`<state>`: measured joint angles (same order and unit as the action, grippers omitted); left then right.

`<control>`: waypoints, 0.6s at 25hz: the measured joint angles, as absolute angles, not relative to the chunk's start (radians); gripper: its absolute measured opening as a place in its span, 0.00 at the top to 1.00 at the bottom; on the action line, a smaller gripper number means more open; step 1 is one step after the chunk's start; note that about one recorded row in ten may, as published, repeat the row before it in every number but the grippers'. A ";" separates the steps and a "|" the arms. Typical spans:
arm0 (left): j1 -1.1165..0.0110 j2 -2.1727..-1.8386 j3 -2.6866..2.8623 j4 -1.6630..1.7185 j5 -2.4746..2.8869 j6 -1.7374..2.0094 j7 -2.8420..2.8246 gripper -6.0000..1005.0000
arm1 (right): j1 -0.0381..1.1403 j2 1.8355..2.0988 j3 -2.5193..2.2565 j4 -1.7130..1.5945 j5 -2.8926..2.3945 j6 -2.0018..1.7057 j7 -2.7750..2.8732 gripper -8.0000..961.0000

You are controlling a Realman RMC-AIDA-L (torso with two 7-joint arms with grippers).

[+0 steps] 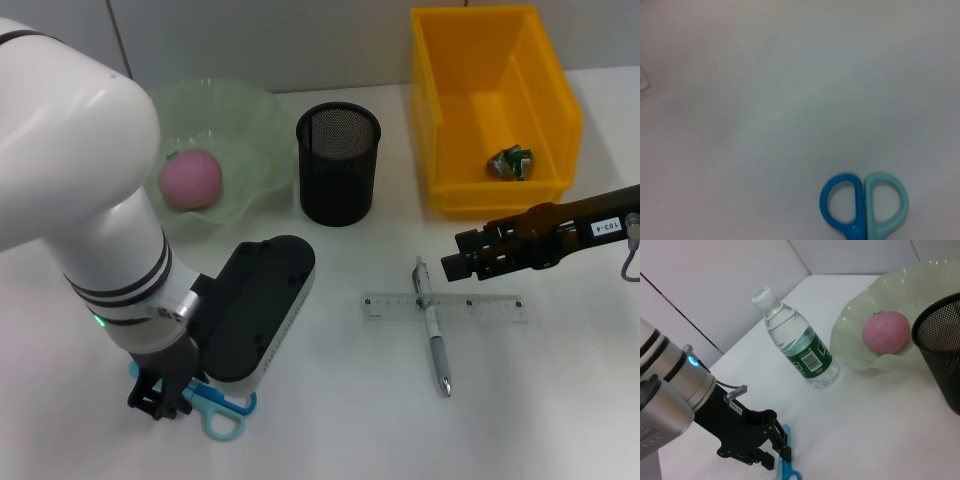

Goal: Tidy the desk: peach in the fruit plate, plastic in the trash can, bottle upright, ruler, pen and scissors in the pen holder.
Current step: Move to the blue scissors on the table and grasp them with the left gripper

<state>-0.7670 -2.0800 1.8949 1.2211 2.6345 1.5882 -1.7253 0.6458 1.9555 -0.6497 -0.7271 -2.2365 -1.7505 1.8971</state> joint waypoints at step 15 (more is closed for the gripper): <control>-0.770 -2.080 1.909 1.213 2.634 1.567 -1.740 0.68 | 0.647 1.956 -0.650 -0.727 -2.237 -1.752 1.890 0.20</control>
<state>-0.7700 -2.0800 1.9091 1.2134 2.6339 1.5670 -1.7395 0.6472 1.9559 -0.6503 -0.7271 -2.2366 -1.7518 1.8899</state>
